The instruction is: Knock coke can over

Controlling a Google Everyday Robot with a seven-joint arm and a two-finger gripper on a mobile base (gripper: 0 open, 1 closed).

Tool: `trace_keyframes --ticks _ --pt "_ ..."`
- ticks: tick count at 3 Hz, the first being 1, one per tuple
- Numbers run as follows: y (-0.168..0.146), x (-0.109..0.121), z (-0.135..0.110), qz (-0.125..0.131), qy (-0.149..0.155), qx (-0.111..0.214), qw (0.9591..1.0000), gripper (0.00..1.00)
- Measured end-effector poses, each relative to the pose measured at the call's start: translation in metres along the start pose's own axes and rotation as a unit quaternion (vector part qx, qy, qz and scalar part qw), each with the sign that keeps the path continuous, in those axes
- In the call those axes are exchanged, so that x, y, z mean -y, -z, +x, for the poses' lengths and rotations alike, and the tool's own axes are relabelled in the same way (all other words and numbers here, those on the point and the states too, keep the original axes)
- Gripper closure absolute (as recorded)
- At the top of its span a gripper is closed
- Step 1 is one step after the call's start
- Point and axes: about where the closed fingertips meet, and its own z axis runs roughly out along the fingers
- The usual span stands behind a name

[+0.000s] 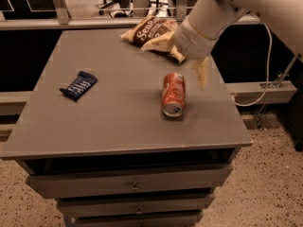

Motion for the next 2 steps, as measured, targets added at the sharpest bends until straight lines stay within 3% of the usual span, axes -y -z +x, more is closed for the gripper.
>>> trace_keyframes --ticks 1,2 --pt "0.0329 0.0008 0.0356 0.054 -0.058 -0.035 0.9963 0.0" --pt "0.0329 0.0008 0.0356 0.054 -0.058 -0.035 0.9963 0.0"
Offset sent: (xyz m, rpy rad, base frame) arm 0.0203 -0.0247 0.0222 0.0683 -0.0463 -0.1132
